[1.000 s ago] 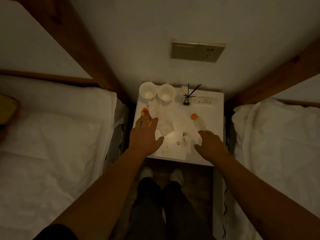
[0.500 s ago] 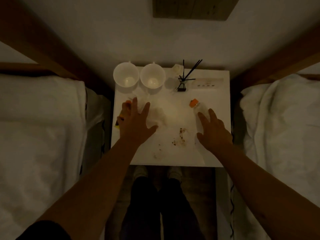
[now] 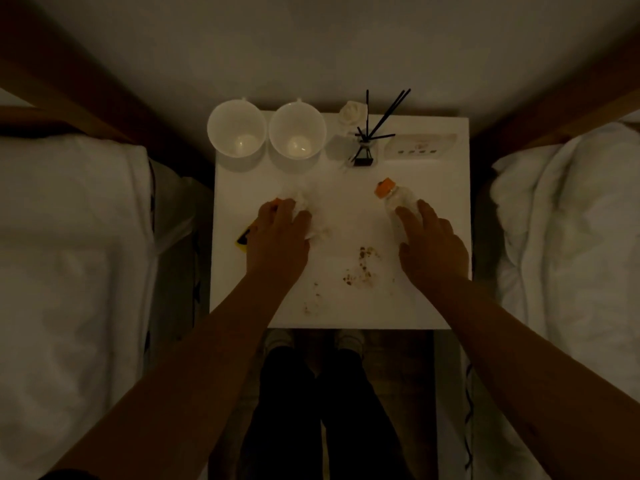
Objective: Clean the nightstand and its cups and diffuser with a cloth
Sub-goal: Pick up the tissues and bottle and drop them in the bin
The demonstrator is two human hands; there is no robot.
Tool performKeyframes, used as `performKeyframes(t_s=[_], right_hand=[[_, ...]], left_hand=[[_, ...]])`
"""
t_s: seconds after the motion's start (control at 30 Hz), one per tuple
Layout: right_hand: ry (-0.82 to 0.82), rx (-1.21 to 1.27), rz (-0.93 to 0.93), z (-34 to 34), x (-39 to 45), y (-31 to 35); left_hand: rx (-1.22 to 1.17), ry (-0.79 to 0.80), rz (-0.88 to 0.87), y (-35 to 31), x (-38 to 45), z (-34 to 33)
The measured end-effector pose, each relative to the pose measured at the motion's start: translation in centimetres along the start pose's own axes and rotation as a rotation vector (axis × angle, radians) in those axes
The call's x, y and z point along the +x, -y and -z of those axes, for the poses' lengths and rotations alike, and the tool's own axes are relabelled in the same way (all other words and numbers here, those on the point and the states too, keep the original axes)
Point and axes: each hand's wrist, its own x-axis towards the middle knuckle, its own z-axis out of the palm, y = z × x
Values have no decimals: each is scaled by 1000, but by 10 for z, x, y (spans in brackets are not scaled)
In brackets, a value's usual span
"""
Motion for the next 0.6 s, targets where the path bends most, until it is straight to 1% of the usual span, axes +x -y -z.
performKeyframes(t_s=[0.17,0.43,0.6], right_hand=[[-29,44,14,3,5,2],[7,57,20,5,11,19],[14,85,99,16,9,46]], left_hand=[[-61,-47,-15,6,3,2],[-301,-63,31,32,-2,2],[-395,-77,47,46,-21,3]])
